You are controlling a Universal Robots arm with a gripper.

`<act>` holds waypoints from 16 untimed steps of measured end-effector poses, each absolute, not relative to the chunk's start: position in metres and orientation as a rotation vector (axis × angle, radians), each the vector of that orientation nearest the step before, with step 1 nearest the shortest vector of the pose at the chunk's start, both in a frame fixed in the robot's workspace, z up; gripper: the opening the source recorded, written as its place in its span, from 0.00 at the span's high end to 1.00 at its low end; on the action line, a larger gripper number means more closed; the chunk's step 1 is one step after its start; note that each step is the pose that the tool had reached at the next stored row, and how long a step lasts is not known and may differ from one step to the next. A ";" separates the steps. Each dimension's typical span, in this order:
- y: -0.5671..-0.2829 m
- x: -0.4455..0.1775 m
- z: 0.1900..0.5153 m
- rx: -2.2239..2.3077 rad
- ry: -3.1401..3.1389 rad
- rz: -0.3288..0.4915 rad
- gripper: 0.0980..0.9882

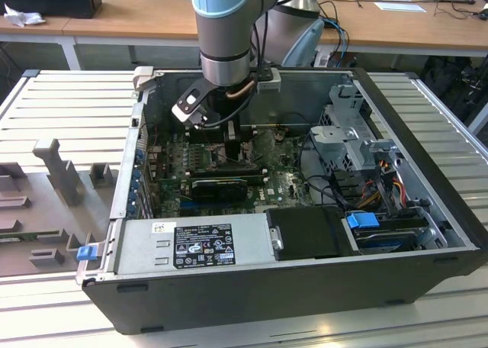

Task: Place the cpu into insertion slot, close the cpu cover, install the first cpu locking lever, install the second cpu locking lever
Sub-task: 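Place the cpu into insertion slot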

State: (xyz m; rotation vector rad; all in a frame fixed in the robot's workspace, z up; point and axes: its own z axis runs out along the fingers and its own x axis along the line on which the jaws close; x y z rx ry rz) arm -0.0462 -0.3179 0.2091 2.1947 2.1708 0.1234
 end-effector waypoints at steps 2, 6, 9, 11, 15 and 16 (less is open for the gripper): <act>-0.318 -0.046 0.210 2.195 2.171 0.123 0.59; -0.318 -0.046 0.211 2.195 2.170 0.123 0.80; -0.318 -0.046 0.212 2.195 2.170 0.123 0.99; -0.318 -0.046 0.213 2.195 2.170 0.123 0.99; -0.318 -0.046 0.214 2.195 2.170 0.123 0.99; -0.318 -0.046 0.215 2.195 2.170 0.123 0.99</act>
